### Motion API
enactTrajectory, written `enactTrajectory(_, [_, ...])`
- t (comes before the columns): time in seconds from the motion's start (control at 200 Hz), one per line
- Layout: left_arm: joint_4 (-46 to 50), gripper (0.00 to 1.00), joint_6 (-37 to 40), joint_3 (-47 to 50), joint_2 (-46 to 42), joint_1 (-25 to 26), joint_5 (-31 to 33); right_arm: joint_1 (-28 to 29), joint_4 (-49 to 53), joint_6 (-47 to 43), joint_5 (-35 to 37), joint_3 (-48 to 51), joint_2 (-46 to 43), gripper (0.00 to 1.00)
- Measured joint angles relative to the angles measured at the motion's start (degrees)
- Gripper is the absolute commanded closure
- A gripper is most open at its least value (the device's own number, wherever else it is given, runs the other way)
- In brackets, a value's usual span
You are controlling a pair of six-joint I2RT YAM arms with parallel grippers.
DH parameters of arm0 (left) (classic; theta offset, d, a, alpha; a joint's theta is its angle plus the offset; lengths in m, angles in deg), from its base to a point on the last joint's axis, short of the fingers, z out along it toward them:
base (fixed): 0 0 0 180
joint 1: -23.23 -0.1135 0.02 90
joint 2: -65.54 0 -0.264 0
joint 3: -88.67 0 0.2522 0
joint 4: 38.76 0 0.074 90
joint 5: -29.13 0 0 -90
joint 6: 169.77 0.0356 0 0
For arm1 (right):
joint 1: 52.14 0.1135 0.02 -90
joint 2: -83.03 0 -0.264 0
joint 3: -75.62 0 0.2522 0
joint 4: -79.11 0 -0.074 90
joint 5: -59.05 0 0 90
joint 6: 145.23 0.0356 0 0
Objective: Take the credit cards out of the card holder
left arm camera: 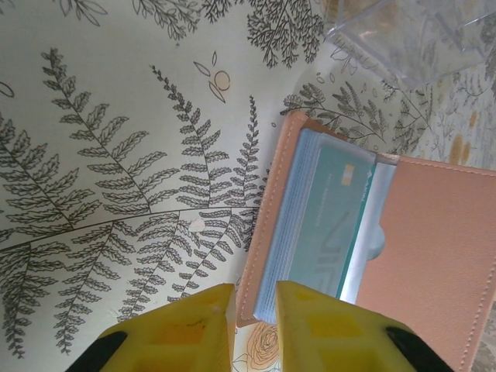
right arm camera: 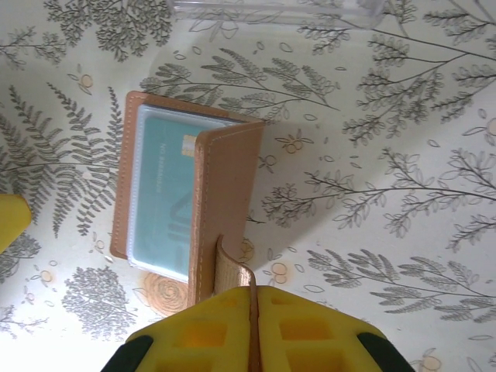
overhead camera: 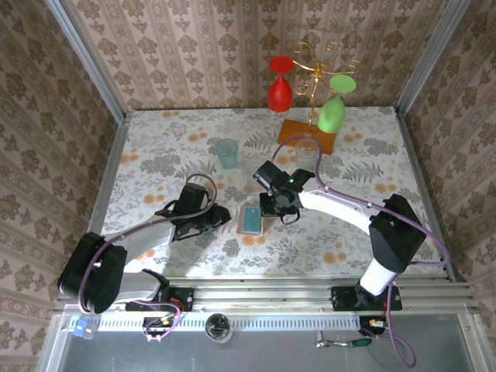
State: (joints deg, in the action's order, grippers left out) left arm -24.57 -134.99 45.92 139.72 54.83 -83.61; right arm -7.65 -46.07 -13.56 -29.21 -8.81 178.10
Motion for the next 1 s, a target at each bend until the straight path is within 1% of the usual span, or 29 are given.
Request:
enactTrajectory(0.25, [0.0,0.9,0.0,-2.6,3.3,3.4,0.1,-1.6,1.0,-1.0,2.4,3.8,-2.1,0.92])
enactTrajectory(0.465, [-0.7,0.93,-0.3,-3.7,6.1,5.6,0.6,-3.5,0.7,-1.3,2.6,7.7,-2.4,0.93])
enactTrajectory(0.705, [-1.8,0.96,-0.8,-4.0,8.1,6.3,1.3,-4.9,-1.5,-1.9,2.6,9.3,-2.4,0.93])
enactTrajectory(1.0, [-3.9,0.98,-1.8,-4.0,10.3,6.7,1.3,-5.0,-4.3,-2.5,2.5,10.1,-1.2,0.93])
